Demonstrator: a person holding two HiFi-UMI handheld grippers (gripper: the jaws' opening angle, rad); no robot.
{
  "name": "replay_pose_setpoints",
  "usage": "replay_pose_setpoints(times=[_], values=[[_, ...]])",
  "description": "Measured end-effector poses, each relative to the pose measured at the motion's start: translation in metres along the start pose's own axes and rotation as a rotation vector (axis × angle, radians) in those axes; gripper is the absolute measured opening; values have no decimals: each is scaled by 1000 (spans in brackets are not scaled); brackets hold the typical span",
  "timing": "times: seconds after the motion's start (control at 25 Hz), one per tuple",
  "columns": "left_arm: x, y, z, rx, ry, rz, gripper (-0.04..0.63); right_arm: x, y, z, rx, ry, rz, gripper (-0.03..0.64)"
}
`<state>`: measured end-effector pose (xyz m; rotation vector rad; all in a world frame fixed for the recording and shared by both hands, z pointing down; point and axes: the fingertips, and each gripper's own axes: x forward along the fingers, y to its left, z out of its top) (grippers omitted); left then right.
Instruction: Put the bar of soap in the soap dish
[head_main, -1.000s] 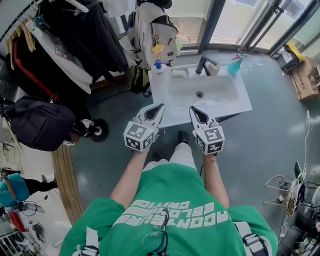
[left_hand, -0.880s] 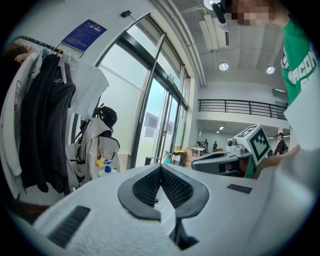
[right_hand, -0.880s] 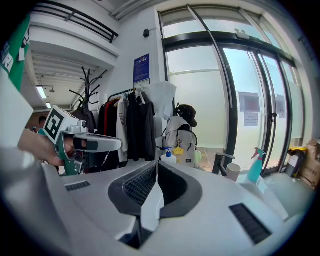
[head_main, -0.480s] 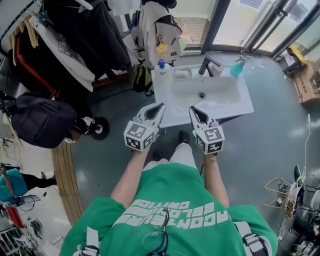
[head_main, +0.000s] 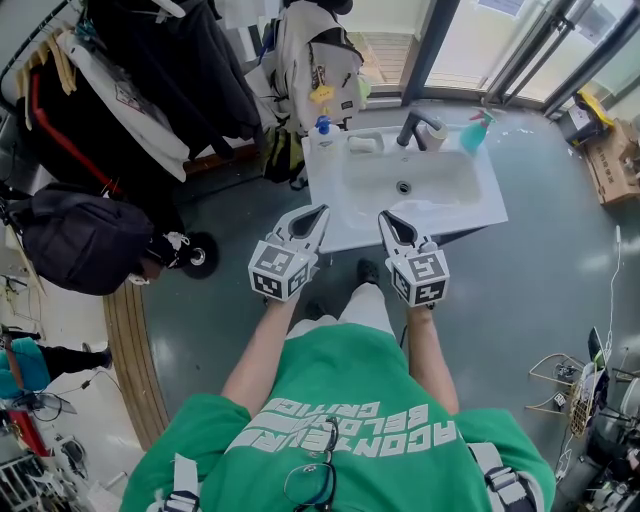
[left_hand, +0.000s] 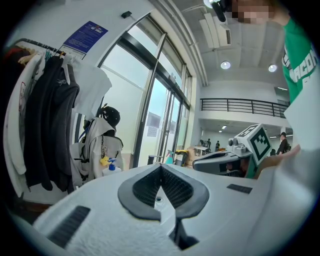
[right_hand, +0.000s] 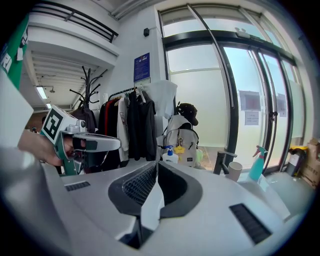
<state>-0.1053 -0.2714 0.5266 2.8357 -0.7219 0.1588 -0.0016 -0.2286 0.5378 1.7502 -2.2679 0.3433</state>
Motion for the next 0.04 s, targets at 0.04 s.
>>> replay_pose_setpoints(times=[0.04], values=[[0,0,0,0,1,0,8,0,0,0,1,1,0,22]])
